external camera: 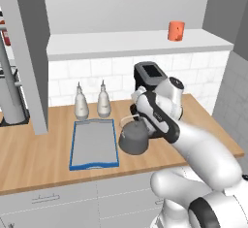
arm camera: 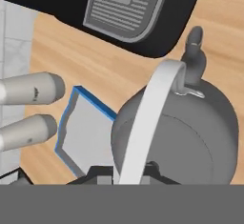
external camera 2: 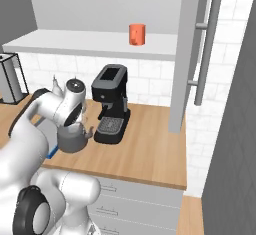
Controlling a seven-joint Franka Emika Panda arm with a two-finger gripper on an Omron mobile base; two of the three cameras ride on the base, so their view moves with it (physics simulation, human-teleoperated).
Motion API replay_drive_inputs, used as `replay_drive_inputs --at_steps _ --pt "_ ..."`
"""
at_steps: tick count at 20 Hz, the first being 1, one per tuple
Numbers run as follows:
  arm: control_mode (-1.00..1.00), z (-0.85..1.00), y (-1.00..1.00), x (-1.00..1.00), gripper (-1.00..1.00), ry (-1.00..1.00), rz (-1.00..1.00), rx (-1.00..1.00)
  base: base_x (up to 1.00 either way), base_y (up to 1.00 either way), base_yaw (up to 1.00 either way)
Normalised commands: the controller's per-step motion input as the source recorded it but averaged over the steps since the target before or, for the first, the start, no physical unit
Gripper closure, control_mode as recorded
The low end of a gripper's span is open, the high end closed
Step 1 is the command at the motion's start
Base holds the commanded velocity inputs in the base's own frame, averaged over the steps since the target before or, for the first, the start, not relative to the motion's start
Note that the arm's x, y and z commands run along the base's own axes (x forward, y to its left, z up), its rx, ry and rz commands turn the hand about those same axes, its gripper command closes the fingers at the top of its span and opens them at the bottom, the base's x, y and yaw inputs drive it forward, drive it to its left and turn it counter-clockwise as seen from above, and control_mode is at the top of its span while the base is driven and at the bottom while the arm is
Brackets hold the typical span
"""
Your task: Pick the kettle from the counter and place it on the tray. Then pick the mug from the cabinet and place it on the tray. Then close the cabinet doors.
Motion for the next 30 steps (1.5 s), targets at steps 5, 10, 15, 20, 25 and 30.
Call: replay_drive_inputs --at_steps 5,10,15,20,25,30 --pt "-1.0 0.47 0.09 0.0 1.0 0.0 -0.03 0.1 0.0 0.0 0.0" --pt "-1.0 0.11 0.33 0.01 1.0 0.0 -0.02 0.05 0.0 0.0 0.0" --pt "-1.0 0.0 0.67 0.14 1.0 -0.04 -0.06 0.0 0.0 0.0 0.0" --pt "-1.0 0.0 0.44 0.35 1.0 -0.03 -0.08 0.03 0.0 0.0 0.0" --pt "-1.0 0.0 0.42 0.35 1.0 0.0 -0.09 0.01 0.0 0.0 0.0" --pt "-1.0 0.0 0.38 0.25 1.0 0.0 -0.08 0.0 0.0 0.0 0.0"
